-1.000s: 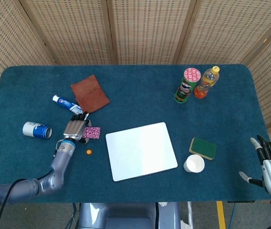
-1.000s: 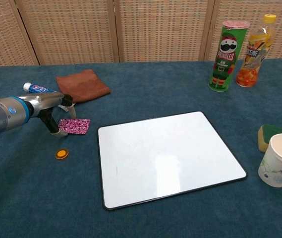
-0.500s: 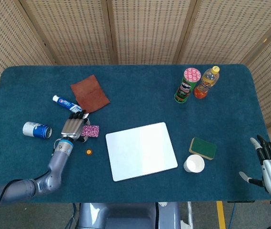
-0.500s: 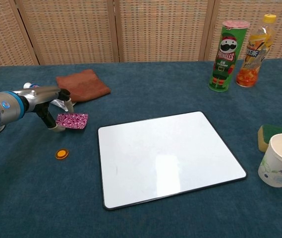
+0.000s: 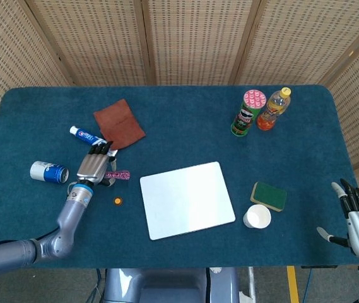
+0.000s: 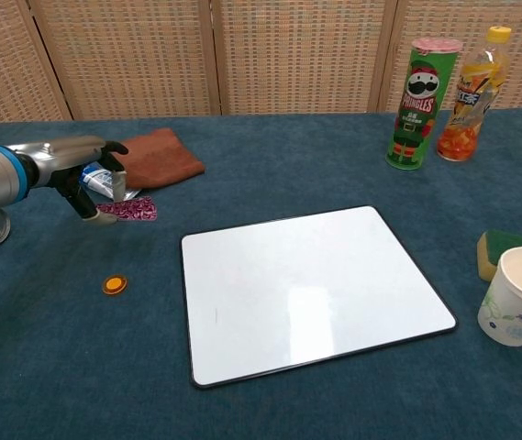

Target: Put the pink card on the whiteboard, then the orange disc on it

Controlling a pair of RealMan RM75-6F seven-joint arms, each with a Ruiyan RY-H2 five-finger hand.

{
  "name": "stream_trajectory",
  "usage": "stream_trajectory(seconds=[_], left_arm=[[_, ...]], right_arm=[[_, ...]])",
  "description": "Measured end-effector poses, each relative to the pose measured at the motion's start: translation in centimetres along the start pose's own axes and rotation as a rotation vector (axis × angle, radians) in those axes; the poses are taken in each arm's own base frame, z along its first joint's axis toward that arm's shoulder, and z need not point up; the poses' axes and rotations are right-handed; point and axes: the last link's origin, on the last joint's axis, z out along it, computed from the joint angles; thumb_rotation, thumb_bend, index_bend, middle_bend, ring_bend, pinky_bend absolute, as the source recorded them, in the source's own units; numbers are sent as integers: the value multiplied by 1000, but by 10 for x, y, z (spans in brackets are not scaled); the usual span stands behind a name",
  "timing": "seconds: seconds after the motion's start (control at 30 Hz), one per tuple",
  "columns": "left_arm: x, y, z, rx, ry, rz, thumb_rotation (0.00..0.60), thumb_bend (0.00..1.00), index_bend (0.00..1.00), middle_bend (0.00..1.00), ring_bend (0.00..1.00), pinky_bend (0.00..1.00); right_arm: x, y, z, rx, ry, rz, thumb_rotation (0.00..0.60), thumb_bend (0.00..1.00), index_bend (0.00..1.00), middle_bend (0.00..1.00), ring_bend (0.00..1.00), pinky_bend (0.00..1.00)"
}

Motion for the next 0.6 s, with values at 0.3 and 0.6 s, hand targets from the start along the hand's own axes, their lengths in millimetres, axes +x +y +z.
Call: stream_trajectory(seconds=[0.3, 0.6], left_arm=[[11, 52, -2, -113, 9, -3, 600, 299, 548, 0, 0, 0], [1, 118, -7, -221, -32, 20, 600, 282, 545, 0, 0, 0]], right_arm=[[0, 0, 0, 0, -1, 5, 600, 0, 0, 0, 0, 0], [0, 1, 0, -2, -2, 12, 600, 0, 0, 0, 0, 0]])
